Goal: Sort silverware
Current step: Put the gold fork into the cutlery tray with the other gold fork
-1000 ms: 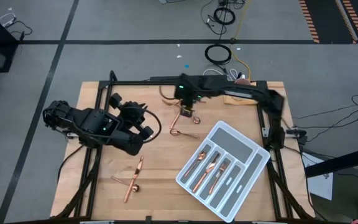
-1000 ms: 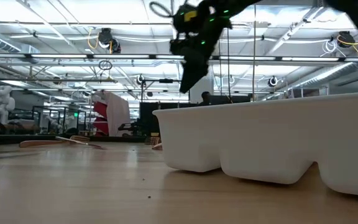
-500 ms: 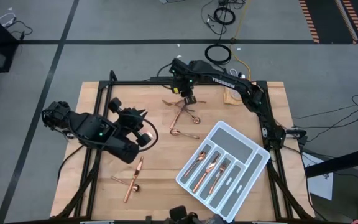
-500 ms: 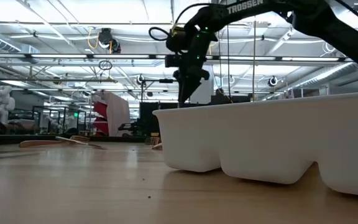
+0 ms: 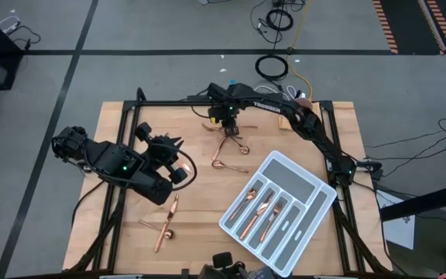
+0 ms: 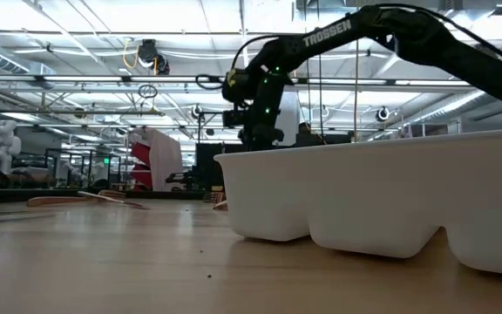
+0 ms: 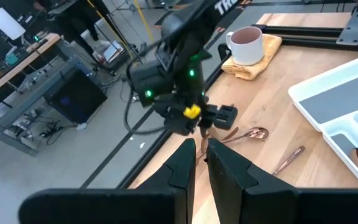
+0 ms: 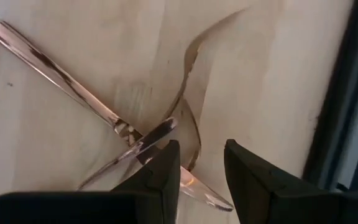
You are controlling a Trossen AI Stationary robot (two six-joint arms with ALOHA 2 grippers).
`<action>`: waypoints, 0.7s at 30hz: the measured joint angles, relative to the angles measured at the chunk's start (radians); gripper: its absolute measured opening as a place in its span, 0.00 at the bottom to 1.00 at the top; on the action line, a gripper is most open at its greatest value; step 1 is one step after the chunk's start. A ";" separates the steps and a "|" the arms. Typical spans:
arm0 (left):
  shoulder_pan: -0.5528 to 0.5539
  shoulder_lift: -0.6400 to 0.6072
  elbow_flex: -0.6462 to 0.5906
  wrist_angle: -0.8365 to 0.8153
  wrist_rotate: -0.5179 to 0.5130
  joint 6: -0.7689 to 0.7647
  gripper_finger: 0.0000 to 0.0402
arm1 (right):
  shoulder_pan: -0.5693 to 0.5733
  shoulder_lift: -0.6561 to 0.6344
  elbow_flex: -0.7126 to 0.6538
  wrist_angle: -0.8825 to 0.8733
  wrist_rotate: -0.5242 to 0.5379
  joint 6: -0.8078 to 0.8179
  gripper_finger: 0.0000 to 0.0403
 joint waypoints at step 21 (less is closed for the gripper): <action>0.000 0.000 0.000 0.000 0.000 0.004 0.12 | 0.025 0.083 0.000 0.047 0.057 0.061 0.28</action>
